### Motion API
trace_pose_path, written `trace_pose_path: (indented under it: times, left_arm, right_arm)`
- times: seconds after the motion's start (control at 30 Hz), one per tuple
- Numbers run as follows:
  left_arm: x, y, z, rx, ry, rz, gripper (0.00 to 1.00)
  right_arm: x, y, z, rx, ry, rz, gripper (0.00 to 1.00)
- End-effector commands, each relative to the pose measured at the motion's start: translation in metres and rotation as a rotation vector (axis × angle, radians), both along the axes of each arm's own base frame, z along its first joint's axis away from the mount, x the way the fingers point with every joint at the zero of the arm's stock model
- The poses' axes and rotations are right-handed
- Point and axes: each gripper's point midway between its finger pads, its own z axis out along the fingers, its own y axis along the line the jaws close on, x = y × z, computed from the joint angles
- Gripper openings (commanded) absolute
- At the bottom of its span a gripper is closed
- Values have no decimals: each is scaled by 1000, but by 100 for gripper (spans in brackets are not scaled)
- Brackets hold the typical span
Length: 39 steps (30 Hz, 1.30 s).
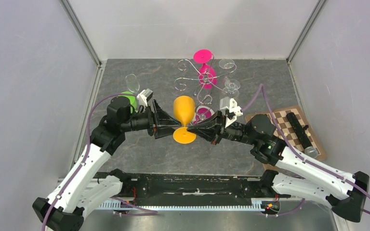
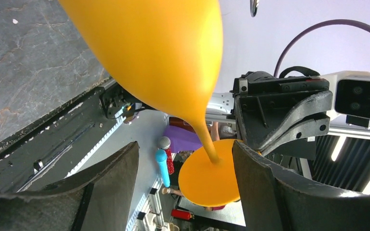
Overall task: Take the wine glass off the wine glass rack
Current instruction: Place the wine glass at the center of the board.
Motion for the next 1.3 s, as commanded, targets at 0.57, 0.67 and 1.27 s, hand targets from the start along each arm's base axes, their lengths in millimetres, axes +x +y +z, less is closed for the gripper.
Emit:
trace_pose_path:
  times: [0.57,0.67,1.27]
  left_arm:
    - [-19,2,26,-63,-66,-70,72]
    - [-21,2,25,-63,-66,-72,68]
    - [-33,3,31,-91,-129,-132,2]
  right_arm:
    - [-27,34,32,63,-373,-29,0]
    - [-28,38,33,60,-376,-33,0]
    - [-33,55,34,14,-405,-23,0]
